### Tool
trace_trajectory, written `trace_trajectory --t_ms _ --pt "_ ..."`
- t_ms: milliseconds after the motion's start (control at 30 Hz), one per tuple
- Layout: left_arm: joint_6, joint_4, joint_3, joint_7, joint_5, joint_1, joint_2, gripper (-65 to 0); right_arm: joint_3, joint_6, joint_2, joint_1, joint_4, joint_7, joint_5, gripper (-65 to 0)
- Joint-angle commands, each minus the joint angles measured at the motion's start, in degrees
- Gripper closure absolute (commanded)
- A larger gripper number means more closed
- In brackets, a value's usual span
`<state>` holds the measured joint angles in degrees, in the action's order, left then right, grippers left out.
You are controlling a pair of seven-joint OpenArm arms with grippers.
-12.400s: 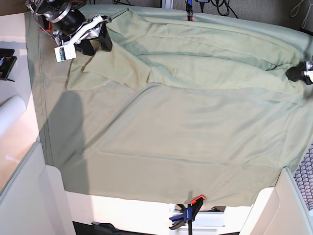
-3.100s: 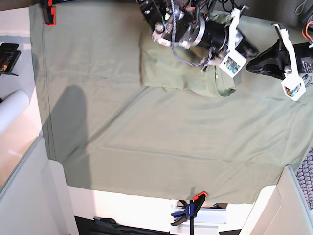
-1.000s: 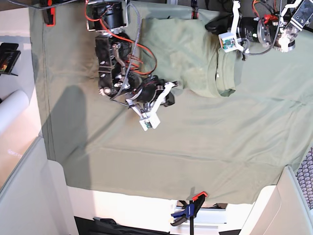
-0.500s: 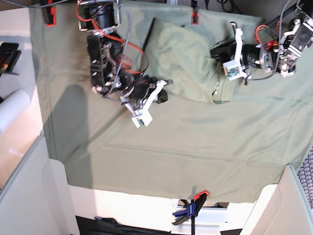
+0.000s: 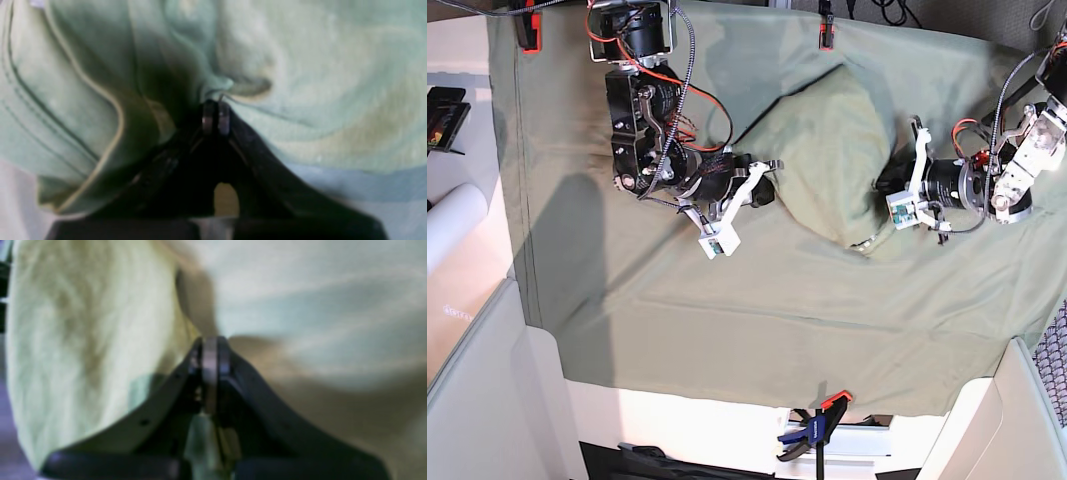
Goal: Fold the T-shirt properly
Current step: 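Fold the shirt's side over with the left gripper toward the right gripper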
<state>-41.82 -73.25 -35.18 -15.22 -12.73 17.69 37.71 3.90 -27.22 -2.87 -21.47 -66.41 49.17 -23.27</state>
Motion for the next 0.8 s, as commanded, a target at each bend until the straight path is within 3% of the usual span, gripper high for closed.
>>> trace_trajectory --t_ms 0,167,567,767 --pt "2.2 -0.2 0.6 -1.2 1.5 1.9 1.4 0.0 0.0 -0.3 -0.3 -1.5 -0.9 -0.1 -2.5 0.0" --pt "2.2 -0.2 0.6 -1.0 1.5 2.6 2.3 0.0 0.1 -1.8 -0.9 1.3 -2.0 1.9 -6.7 0.0" --pt "1.8 -2.0 0.6 -1.1 -0.8 2.3 8.7 0.0 5.5 -1.8 -1.0 14.7 -13.0 0.0 -8.1 0.0" --pt "1.8 -5.0 0.6 -1.1 -3.0 2.3 11.8 0.0 10.1 -1.8 -2.9 18.1 -18.2 0.0 -6.3 0.0"
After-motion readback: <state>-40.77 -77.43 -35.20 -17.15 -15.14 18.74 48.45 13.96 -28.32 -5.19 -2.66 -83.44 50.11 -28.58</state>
